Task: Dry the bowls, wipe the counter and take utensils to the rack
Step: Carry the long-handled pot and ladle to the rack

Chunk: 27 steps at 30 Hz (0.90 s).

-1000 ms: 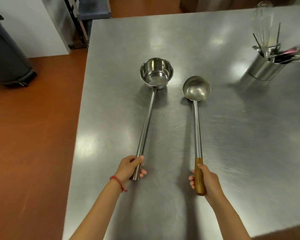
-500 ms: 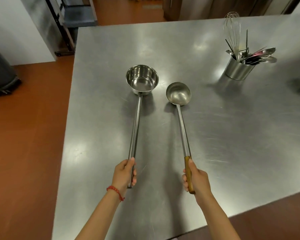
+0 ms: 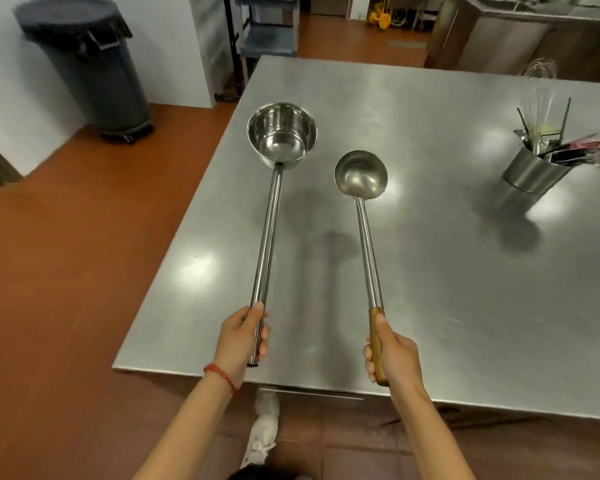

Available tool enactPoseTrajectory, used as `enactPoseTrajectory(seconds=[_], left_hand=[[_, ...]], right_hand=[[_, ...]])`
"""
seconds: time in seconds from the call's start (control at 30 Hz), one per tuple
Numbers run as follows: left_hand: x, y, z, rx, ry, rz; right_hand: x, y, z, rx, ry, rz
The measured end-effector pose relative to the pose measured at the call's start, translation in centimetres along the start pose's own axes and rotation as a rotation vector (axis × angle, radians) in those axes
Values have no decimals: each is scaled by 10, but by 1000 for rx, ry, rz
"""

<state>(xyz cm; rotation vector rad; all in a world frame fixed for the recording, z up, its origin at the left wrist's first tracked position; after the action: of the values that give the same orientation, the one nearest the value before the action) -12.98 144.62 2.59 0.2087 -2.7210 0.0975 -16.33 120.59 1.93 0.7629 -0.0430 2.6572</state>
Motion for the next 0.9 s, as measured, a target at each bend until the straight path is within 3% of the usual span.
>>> enactPoseTrajectory(seconds=[0.37,0.9], left_hand=[[87,134,17,159,-17,-341],[190,453,60,382,-46,-879]], right_hand=[[69,-105,-6,128,66,378],[224,-421,-73,436,100,865]])
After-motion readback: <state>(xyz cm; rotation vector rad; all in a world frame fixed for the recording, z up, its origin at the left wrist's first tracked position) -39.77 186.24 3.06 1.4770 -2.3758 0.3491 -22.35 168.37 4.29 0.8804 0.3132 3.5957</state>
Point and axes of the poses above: each hand's wrist, its own x-axis away from the middle knuckle, its own y-axis out of the back of the hand, z = x × y, the point moved 5 cm from there along -x, towards the middle knuckle, and after that the axes turned 3 degrees about -x, right-handed, at the moved point
